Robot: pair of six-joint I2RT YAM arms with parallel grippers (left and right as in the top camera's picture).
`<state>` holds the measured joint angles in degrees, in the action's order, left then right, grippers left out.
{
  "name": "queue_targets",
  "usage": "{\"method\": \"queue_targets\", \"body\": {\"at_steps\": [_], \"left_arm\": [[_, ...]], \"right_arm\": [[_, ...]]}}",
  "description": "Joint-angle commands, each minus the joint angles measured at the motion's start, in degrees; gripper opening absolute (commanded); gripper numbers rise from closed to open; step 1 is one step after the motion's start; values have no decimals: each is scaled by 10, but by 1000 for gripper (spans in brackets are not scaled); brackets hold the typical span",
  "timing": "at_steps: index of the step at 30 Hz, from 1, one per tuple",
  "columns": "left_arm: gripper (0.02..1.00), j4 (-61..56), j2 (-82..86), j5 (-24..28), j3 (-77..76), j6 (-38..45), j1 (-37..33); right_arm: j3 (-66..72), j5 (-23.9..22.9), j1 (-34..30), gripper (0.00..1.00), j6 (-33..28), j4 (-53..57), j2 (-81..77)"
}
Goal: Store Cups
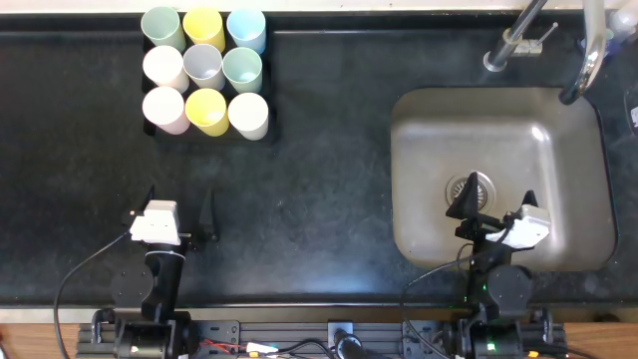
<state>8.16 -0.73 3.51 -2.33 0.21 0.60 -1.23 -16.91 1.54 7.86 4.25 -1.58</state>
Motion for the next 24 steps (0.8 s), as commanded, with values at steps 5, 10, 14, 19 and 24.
{"method": "queue_targets", "body": {"at_steps": [5,10,14,19,24], "left_arm": [[1000,0,6,7,1,7,-2],[1000,0,6,7,1,7,-2],[998,0,6,7,1,7,-2],[998,0,6,7,1,7,-2],[998,0,6,7,1,7,-2]], "right_arm": [[10,-1,-25,996,-2,-13,14],[10,-1,-46,998,-2,-14,14],[10,-1,-45,998,-2,-14,14],[10,-1,-45,998,-2,-14,14],[10,-1,-45,998,-2,-14,14]]}}
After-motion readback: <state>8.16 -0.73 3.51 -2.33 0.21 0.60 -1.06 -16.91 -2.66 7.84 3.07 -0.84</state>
